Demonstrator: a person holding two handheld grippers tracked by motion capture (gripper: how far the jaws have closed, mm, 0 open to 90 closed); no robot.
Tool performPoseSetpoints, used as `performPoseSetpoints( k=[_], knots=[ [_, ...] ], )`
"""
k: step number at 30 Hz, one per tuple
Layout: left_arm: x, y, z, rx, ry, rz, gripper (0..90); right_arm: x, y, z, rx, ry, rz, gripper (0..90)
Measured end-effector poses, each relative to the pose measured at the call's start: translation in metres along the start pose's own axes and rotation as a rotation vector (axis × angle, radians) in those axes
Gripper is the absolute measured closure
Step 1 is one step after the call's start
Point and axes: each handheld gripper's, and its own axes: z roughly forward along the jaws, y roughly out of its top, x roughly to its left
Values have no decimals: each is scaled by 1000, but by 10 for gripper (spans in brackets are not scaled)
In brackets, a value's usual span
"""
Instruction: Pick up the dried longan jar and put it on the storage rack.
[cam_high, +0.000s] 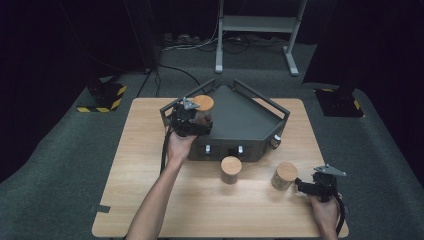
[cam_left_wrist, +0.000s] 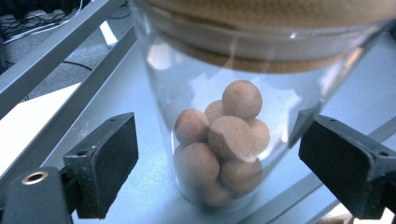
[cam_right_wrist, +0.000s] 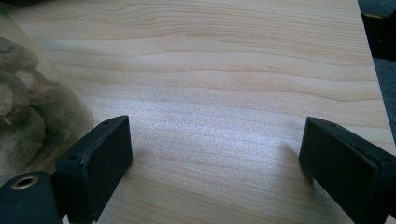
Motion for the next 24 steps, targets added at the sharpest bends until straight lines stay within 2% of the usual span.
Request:
performPoseSetpoints(
  k=[3,24],
  knots=[
    [1,-1,-4,-10,4,-8,118,0,0,0,0,0,0,92],
    [8,-11,-35,-31,1,2,117,0,0,0,0,0,0,92]
  ],
)
